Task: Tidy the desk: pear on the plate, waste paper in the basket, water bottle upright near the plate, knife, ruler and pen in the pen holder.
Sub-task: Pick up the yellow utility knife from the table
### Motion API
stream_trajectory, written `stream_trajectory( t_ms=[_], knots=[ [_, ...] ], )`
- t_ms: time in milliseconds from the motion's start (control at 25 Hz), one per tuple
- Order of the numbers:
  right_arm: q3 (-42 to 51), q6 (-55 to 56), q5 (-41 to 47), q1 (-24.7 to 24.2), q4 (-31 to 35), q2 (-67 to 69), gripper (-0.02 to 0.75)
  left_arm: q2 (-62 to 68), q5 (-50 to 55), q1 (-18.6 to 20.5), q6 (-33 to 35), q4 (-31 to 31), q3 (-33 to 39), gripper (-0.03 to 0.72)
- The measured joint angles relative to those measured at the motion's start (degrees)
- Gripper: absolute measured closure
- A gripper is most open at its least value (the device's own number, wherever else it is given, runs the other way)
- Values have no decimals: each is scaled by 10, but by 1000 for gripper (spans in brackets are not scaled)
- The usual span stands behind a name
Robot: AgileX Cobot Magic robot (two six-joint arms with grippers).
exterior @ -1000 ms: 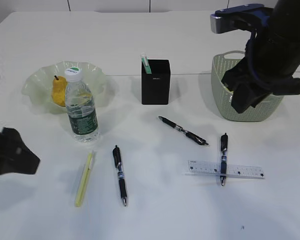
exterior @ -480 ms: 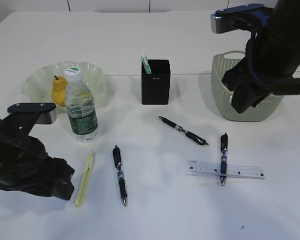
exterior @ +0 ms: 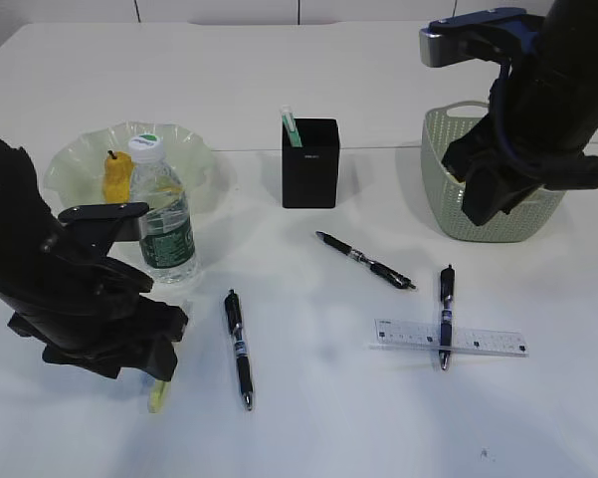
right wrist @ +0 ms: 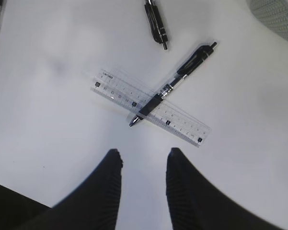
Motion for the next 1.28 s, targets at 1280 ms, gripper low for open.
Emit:
stream_trajectory(
  t_ms=[1280],
  knots=[
    [0, 0, 1, 0, -6, 0, 494, 71, -47, -68, -271, 172, -1, 305]
  ],
)
